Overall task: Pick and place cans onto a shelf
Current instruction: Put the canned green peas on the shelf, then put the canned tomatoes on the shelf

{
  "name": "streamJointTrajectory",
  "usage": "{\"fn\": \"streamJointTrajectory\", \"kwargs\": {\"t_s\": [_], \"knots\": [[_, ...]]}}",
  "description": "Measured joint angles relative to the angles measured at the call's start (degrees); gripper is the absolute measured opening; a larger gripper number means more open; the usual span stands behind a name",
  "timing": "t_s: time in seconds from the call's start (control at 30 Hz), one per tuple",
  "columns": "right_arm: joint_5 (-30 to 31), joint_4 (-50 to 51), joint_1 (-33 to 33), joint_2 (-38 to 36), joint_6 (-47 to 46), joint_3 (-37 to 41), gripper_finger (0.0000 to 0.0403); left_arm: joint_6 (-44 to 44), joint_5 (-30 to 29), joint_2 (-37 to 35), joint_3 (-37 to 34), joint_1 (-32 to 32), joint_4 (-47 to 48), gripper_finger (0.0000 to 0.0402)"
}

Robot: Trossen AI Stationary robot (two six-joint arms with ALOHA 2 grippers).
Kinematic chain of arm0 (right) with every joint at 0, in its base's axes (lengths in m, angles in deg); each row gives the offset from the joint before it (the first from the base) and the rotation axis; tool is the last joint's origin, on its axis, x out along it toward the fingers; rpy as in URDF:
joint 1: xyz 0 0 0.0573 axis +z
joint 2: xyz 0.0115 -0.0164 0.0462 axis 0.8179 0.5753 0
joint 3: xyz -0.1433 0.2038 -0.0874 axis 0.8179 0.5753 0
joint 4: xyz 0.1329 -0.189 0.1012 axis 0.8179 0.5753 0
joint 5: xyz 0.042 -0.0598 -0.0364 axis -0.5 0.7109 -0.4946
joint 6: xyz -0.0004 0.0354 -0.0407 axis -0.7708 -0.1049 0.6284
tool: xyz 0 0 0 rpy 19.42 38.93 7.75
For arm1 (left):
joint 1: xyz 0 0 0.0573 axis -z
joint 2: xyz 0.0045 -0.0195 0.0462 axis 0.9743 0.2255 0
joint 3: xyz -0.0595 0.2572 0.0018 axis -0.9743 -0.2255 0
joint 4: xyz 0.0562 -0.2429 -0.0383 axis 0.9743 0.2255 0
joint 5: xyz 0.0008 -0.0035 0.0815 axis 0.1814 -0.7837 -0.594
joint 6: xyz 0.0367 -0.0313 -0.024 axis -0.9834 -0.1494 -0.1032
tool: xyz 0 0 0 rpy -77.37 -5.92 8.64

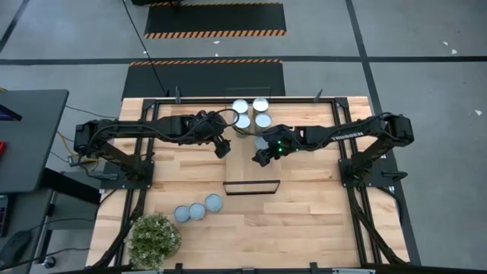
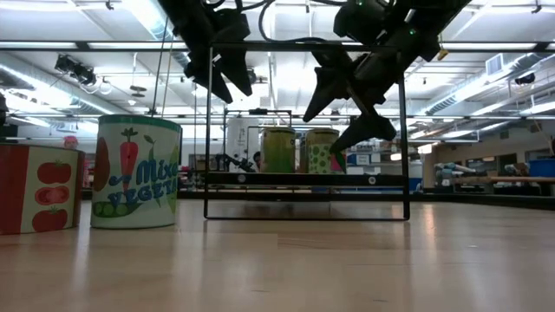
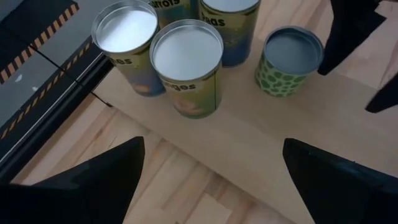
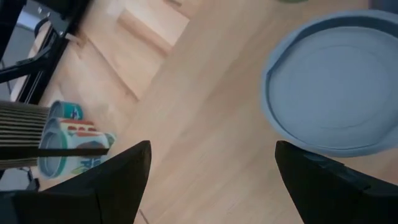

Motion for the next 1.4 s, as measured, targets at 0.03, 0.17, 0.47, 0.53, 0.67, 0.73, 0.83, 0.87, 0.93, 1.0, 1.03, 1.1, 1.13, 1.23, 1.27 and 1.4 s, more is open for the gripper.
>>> {"fn": "streamJointTrajectory", "kwargs": {"t_s": [0.03,0.17,0.47,0.53,0.67,0.73,0.83,0.87,0.93,1.0,1.03,1.1,1.13,1.23,1.27,1.4], "knots": [[0.0,0.0,-0.2,0.0,0.0,0.0,0.035,0.1,0.0,0.0,0.0,0.0,0.0,0.0387],[0.6,0.0,-1.0,0.0,0.2,0.0,0.035,0.1,0.0,0.0,0.0,0.0,0.0,0.0387],[-2.2,1.3,-1.0,-2.0,1.7,0.0,0.035,-0.4,5.8,0.0,0.0,0.1,5.3,0.0387],[-1.6,2.6,-0.9,-3.8,2.6,0.0,0.035,-1.5,9.2,0.0,0.0,0.3,9.3,0.0387],[0.9,6.4,-1.6,-7.7,6.5,0.0,0.035,-4.6,18.5,0.0,0.0,2.0,15.5,0.0387],[2.5,8.8,-2.4,-9.7,9.0,0.0,0.035,-5.3,23.9,0.0,0.0,3.8,16.0,0.0387],[5.3,12.6,-3.9,-12.8,11.8,0.0,0.035,-5.8,27.7,0.0,-0.1,8.1,18.2,0.0387],[6.3,13.8,-4.4,-13.9,12.4,0.0,0.035,-6.0,27.7,0.0,-0.1,9.7,19.0,0.0387],[8.0,15.7,-5.1,-15.8,13.4,0.0,0.035,-5.8,27.8,0.0,-0.7,12.5,19.2,0.0387],[9.8,17.7,-5.7,-17.5,14.1,0.0,0.035,-4.3,28.0,-0.2,-2.4,15.0,19.3,0.0387],[10.7,18.4,-5.9,-18.4,14.4,0.0,0.035,-3.7,28.4,-0.8,-3.8,16.1,19.5,0.0387],[12.3,19.4,-6.1,-19.7,15.2,0.0,0.035,-0.8,29.7,-1.8,-6.5,17.9,19.2,0.0387],[12.9,19.8,-6.3,-20.2,15.8,0.0,0.035,0.9,31.0,-2.2,-8.1,18.5,18.2,0.0387],[13.2,19.7,-7.0,-21.0,16.9,0.0,0.035,7.0,35.1,-3.4,-12.5,20.0,15.2,0.0387],[13.2,19.8,-7.3,-21.1,17.2,0.0,0.035,9.2,35.7,-3.5,-13.4,20.4,12.7,0.0387],[12.8,19.9,-7.7,-20.9,17.4,0.1,0.035,13.2,35.4,-3.5,-15.5,23.8,11.1,0.0387]]}}
